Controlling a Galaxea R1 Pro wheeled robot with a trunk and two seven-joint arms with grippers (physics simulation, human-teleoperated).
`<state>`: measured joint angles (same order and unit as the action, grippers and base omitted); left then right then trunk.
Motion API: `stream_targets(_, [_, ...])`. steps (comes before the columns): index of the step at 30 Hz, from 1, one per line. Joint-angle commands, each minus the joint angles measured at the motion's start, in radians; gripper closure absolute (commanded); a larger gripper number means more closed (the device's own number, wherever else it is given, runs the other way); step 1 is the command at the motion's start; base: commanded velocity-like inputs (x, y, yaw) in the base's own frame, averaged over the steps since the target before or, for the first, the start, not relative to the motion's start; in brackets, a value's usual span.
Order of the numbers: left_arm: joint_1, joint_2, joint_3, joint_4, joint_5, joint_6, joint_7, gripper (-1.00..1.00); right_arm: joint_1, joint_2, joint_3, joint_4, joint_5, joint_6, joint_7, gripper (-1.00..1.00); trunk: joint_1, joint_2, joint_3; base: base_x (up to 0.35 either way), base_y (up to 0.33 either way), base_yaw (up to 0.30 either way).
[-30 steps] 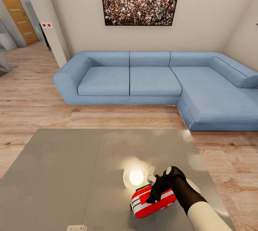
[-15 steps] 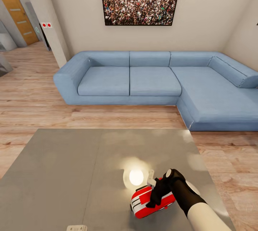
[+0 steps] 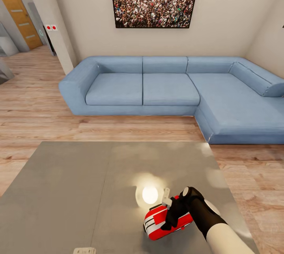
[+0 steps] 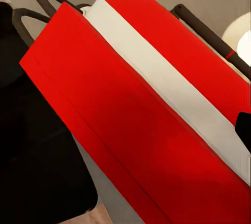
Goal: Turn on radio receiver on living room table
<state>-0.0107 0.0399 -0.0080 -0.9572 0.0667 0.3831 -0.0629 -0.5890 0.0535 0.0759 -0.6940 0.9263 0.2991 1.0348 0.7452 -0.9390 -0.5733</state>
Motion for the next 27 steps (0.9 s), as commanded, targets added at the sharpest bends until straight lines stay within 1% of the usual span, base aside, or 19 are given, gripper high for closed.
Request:
stream_targets(1, [0.000, 0.000, 0.000, 0.000, 0.000, 0.000, 0.000, -1.00, 0.000, 0.000, 0.000, 0.001, 0.001, 0.000, -0.004, -1.00, 0.000, 0.000, 0.000, 0.000, 0.000, 0.000])
stream_targets(3, [0.000, 0.000, 0.000, 0.000, 0.000, 0.000, 0.000, -1.00, 0.000, -0.001, 0.000, 0.018, 0.001, -0.001, -0.010, -1.00, 0.000, 0.000, 0.000, 0.000, 0.000, 0.000])
stream_targets(5, [0.000, 0.000, 0.000, 0.000, 0.000, 0.000, 0.000, -1.00, 0.000, -0.001, -0.001, 0.072, 0.000, -0.002, -0.021, -1.00, 0.000, 0.000, 0.000, 0.000, 0.000, 0.000])
stream_targets(9, [0.000, 0.000, 0.000, 0.000, 0.001, 0.000, 0.000, -1.00, 0.000, 0.000, -0.002, 0.108, 0.001, -0.022, -0.034, -1.00, 0.000, 0.000, 0.000, 0.000, 0.000, 0.000])
stream_targets(18, [0.000, 0.000, 0.000, 0.000, 0.000, 0.000, 0.000, -1.00, 0.000, 0.000, -0.002, 0.121, 0.003, -0.029, -0.038, -1.00, 0.000, 0.000, 0.000, 0.000, 0.000, 0.000])
stream_targets(19, [0.000, 0.000, 0.000, 0.000, 0.000, 0.000, 0.000, -1.00, 0.000, 0.000, -0.002, 0.121, 0.003, -0.029, -0.039, 1.00, 0.000, 0.000, 0.000, 0.000, 0.000, 0.000])
stream_targets(27, [0.000, 0.000, 0.000, 0.000, 0.001, 0.000, 0.000, -1.00, 0.000, 0.000, -0.002, 0.123, 0.000, -0.029, -0.041, 1.00, 0.000, 0.000, 0.000, 0.000, 0.000, 0.000])
